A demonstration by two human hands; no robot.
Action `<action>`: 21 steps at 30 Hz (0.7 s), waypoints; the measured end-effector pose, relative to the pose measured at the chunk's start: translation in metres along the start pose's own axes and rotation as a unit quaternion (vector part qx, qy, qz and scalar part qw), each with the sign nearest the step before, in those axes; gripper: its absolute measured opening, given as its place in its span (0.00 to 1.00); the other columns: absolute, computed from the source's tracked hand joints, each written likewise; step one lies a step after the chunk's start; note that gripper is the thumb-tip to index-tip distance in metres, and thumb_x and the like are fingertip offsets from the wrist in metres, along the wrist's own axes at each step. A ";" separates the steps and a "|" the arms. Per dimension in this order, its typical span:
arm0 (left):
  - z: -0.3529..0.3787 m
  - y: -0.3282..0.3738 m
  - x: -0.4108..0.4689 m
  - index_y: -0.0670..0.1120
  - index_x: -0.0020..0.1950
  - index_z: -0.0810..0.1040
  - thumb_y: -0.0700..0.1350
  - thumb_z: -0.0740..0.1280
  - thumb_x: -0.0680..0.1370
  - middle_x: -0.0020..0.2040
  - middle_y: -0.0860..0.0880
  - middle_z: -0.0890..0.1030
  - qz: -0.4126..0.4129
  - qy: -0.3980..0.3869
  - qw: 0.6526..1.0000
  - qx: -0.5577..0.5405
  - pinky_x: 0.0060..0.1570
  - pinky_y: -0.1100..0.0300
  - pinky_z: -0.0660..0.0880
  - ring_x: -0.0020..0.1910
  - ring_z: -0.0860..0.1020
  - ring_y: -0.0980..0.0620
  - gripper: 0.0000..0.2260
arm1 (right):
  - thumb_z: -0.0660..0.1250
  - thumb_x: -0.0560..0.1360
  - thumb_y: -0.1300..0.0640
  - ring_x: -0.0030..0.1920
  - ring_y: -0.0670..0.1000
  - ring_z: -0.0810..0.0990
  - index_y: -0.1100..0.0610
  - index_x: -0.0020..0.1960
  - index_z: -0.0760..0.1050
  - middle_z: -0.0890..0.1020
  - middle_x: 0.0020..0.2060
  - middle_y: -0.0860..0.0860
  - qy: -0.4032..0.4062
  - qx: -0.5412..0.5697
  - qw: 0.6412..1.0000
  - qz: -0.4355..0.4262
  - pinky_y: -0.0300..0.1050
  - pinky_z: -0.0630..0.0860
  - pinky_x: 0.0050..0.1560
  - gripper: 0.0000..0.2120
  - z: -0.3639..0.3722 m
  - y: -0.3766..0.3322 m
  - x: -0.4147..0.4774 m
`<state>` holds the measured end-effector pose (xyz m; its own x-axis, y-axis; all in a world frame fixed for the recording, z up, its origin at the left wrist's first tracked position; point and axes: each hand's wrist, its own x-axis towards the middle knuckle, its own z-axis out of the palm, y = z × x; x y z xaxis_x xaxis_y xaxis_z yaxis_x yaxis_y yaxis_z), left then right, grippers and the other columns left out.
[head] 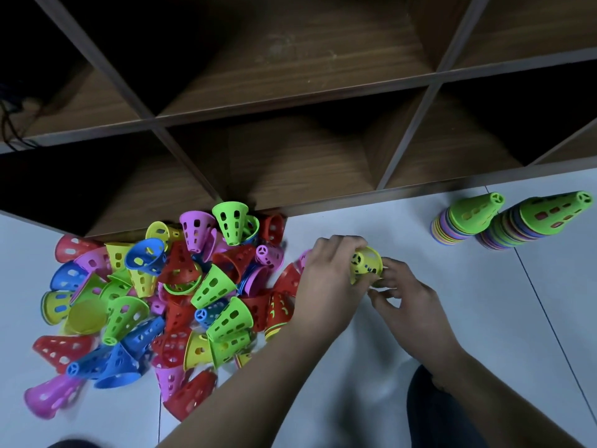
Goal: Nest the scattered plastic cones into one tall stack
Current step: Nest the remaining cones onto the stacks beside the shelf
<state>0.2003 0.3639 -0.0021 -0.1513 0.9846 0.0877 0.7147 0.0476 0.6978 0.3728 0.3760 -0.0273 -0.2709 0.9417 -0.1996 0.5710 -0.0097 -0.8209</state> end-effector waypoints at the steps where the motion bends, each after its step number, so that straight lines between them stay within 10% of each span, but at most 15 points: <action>1: 0.002 -0.002 -0.001 0.52 0.65 0.77 0.47 0.79 0.74 0.59 0.55 0.80 0.005 -0.013 1.000 0.007 0.56 0.55 0.75 0.59 0.74 0.52 0.21 | 0.75 0.75 0.64 0.51 0.42 0.85 0.47 0.68 0.74 0.85 0.53 0.41 0.008 0.008 1.000 0.021 0.30 0.77 0.50 0.25 0.004 0.003 -0.004; 9: -0.025 -0.054 -0.026 0.51 0.65 0.80 0.51 0.77 0.76 0.61 0.53 0.82 -0.020 0.009 0.999 0.047 0.59 0.53 0.75 0.60 0.77 0.48 0.18 | 0.73 0.78 0.52 0.34 0.47 0.76 0.51 0.41 0.75 0.80 0.32 0.45 -0.064 -0.036 0.991 0.116 0.46 0.75 0.40 0.10 0.049 0.011 -0.033; 21: -0.105 -0.130 -0.027 0.51 0.66 0.80 0.58 0.75 0.77 0.62 0.49 0.80 -0.143 0.073 0.954 0.254 0.56 0.43 0.74 0.60 0.74 0.42 0.20 | 0.72 0.69 0.27 0.45 0.43 0.80 0.47 0.50 0.75 0.82 0.44 0.45 -0.170 -0.008 0.976 0.139 0.41 0.73 0.43 0.25 0.137 -0.017 -0.022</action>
<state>0.0395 0.3135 -0.0208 -0.4565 0.8870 0.0694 0.8632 0.4227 0.2760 0.2632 0.3093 -0.0826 -0.3444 0.7369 -0.5816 0.6705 -0.2406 -0.7019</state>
